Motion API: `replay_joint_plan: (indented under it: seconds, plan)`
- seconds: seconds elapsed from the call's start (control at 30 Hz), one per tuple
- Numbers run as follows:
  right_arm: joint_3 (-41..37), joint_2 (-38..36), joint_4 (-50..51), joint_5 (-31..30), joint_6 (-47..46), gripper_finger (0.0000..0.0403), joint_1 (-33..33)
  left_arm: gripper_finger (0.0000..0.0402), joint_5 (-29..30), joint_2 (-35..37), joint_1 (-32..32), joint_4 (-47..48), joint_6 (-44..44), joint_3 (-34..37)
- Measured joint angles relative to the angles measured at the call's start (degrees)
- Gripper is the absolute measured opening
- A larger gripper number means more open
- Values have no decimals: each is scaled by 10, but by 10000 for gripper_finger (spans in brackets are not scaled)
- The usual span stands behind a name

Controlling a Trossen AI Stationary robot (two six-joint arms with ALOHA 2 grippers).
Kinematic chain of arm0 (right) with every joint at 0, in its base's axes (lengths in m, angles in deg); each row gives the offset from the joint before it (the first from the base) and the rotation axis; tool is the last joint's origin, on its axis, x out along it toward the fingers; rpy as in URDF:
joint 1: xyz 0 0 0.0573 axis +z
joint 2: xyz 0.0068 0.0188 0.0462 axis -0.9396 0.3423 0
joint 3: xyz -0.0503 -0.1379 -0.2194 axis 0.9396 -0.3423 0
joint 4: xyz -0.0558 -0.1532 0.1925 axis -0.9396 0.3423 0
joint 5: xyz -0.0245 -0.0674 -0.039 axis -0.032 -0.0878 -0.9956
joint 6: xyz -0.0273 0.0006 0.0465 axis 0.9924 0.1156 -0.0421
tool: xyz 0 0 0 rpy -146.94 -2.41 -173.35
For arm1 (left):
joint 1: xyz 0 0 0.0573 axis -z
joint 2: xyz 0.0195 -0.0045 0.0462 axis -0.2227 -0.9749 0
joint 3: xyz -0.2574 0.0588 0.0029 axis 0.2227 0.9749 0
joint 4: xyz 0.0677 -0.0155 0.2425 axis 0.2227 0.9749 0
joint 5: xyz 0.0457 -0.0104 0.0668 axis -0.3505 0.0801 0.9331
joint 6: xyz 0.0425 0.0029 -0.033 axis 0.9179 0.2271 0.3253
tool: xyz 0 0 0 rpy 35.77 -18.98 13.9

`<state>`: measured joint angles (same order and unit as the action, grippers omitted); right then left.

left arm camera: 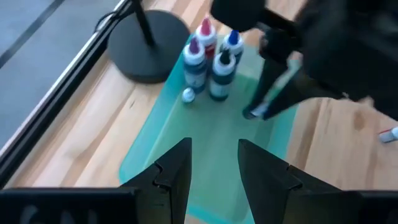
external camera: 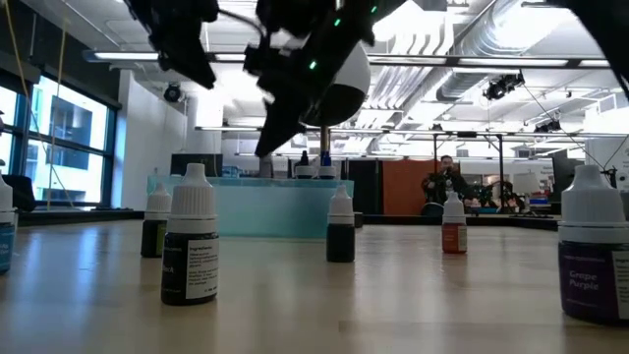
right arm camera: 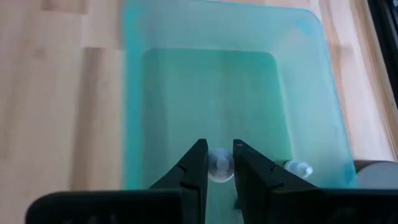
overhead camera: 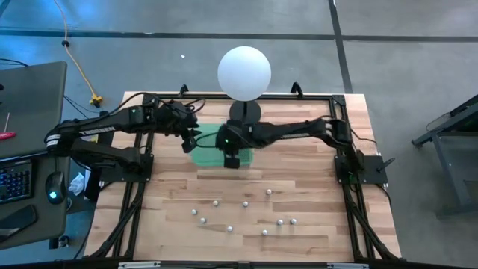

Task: Pick & Place food coloring
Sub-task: Put the small black food coloring bottle into the green bin, then adjust the big blue food coloring bottle in the green bin

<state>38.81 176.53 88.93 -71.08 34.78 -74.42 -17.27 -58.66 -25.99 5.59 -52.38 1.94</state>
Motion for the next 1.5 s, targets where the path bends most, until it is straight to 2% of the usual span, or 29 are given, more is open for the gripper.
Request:
replay_joint_plan:
  seconds: [0.13, 0.3, 0.57, 0.7, 0.9, 1.1, 1.27, 1.5]
  plan:
    - [17, 35, 0, -5, 0, 51, -29, 129, 5, 4, 0, 32, 2, 0]
    - [18, 62, -6, 17, 1, 52, -58, 129, 6, 3, 0, 48, 33, 0]
    - [14, 66, 14, -3, 15, 56, -74, 129, 7, 3, 0, 47, 41, 0]
    - [14, 66, 20, 9, 34, 76, -70, 129, 7, 3, 0, 47, 41, 0]
    - [14, 66, 20, -12, 41, 117, -66, 129, 8, 3, 0, 47, 41, 0]
    - [21, 60, 32, -2, 40, 129, -64, 129, 8, 3, 0, 47, 41, 0]
    - [63, 39, 102, 8, 50, 122, -41, 129, 8, 3, 0, 47, 40, 0]
    - [120, 29, 297, 15, 163, 116, 6, 129, 5, 3, 0, 47, 40, 0]
